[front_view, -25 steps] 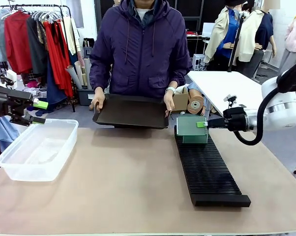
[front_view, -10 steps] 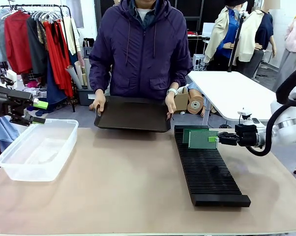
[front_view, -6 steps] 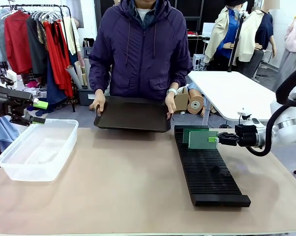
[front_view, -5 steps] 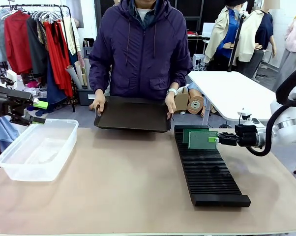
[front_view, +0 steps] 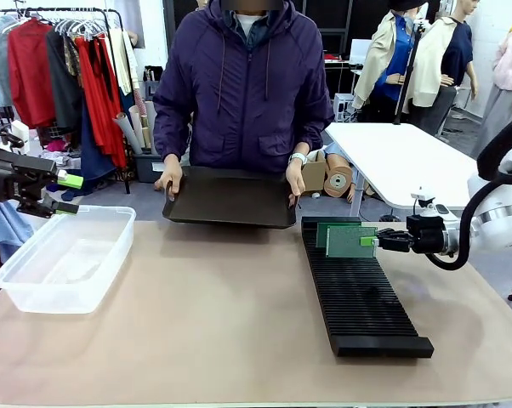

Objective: Sort PCBs into racks and boxes based on the side picked up.
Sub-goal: If the short side of the Blank PCB is picked up, insert it into the PCB Rack ; if the long side is picked up, place it in the Organizing box.

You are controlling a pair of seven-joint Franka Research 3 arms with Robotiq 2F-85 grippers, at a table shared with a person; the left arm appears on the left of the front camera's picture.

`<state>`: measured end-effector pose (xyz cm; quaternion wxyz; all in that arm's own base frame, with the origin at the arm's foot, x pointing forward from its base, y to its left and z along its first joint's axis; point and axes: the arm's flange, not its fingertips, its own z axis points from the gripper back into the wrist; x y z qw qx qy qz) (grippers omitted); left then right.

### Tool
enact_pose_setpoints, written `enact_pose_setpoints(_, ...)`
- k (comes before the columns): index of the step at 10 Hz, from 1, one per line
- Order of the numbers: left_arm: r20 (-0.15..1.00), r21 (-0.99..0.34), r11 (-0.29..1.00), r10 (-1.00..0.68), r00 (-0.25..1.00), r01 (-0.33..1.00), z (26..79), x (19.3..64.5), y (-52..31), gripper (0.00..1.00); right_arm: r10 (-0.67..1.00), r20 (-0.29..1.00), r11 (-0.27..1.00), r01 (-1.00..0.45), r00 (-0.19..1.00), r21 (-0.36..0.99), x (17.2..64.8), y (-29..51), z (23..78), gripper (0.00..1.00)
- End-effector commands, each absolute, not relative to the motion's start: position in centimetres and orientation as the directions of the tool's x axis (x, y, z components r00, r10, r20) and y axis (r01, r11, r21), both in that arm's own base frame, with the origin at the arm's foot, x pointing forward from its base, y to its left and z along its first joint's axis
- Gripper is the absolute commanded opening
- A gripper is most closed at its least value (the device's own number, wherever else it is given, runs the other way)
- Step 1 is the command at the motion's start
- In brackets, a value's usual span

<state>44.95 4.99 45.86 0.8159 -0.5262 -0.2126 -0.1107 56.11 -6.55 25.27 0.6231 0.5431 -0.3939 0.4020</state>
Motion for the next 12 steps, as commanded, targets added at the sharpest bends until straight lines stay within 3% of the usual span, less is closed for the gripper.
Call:
enact_pose_setpoints(1, 0.465, -0.811, 0.423, 0.044, 0.884, 0.405, 46.0, 44.9, 5.0, 1.0, 0.073, 0.928, 0.087, -0.929, 0.366, 0.36, 56.1, -6.5, 25.3, 0.0)
enact_pose_setpoints(12, 0.465, -0.811, 0.423, 0.044, 0.884, 0.405, 46.0, 44.9, 5.0, 1.0, 0.14, 0.937, 0.0, -0.946, 0.32, 0.323, 58.6, -7.1, 23.2, 0.0)
